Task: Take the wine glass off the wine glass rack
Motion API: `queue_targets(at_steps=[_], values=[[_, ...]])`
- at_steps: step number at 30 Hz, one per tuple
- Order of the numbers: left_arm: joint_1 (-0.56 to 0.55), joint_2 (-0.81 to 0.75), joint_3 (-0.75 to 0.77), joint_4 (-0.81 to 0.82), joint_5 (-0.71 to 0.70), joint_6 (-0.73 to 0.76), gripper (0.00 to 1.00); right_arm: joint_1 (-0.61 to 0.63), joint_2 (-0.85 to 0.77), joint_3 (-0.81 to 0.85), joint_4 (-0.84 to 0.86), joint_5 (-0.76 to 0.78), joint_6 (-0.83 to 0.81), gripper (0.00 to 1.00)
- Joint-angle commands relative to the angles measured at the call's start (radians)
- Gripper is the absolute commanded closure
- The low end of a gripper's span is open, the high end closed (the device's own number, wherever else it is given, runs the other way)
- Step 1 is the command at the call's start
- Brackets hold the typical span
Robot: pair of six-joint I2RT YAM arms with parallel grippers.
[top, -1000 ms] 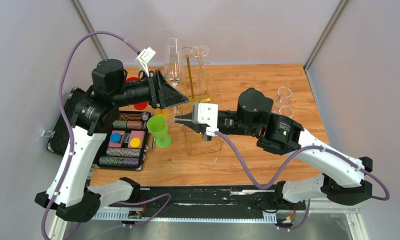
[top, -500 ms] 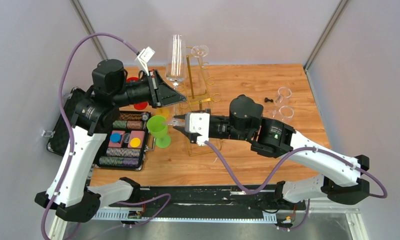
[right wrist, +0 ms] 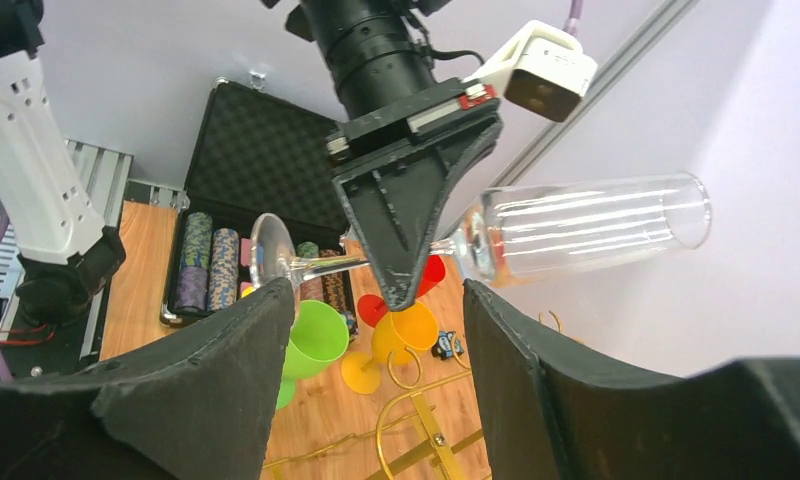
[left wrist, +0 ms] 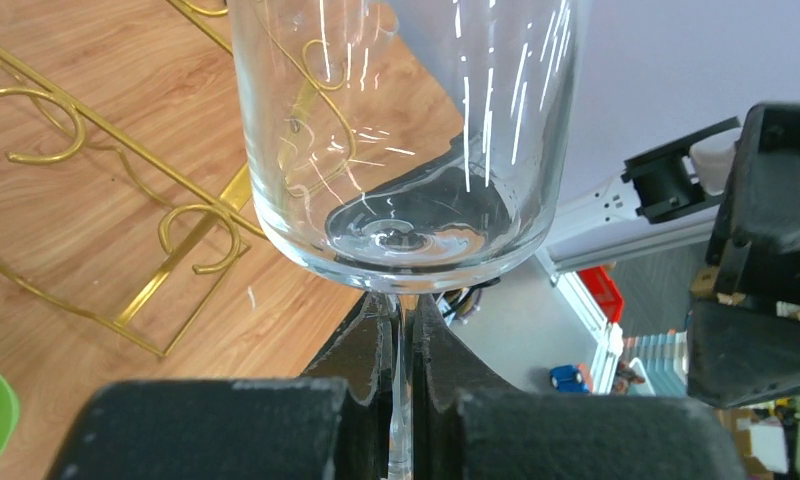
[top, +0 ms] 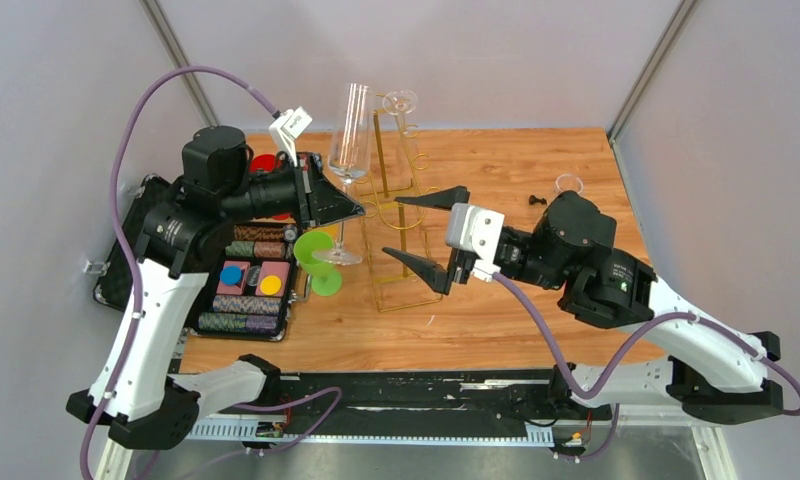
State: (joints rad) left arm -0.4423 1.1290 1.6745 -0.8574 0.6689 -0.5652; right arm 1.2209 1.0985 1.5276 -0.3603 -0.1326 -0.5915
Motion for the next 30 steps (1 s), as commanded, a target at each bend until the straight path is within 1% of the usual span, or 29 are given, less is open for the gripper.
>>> queue_targets(at_steps=[1, 10, 13, 17, 22, 25, 30], values=[[0.005, -0.031, 0.021, -0.047, 0.045, 0.153, 1.00, -0.008, 0.027, 0.074, -0.036, 0.071, 0.076, 0.35], [0.005, -0.076, 0.020, -0.246, 0.075, 0.397, 1.00, -0.087, 0.137, 0.272, -0.229, -0.019, 0.193, 0.35], [0.004, -0.096, 0.013, -0.269, 0.073, 0.431, 1.00, -0.122, 0.177, 0.356, -0.306, -0.075, 0.227, 0.34], [-0.016, -0.137, -0.035, -0.266, 0.069, 0.456, 1.00, -0.151, 0.214, 0.443, -0.391, -0.121, 0.254, 0.33], [-0.086, -0.187, -0.086, -0.280, 0.038, 0.492, 1.00, -0.208, 0.235, 0.519, -0.473, -0.238, 0.302, 0.32], [-0.122, -0.222, -0.103, -0.290, 0.030, 0.513, 1.00, -0.236, 0.234, 0.538, -0.505, -0.302, 0.321, 0.31], [-0.216, -0.254, -0.114, -0.319, -0.019, 0.553, 1.00, -0.276, 0.239, 0.551, -0.548, -0.426, 0.348, 0.31]])
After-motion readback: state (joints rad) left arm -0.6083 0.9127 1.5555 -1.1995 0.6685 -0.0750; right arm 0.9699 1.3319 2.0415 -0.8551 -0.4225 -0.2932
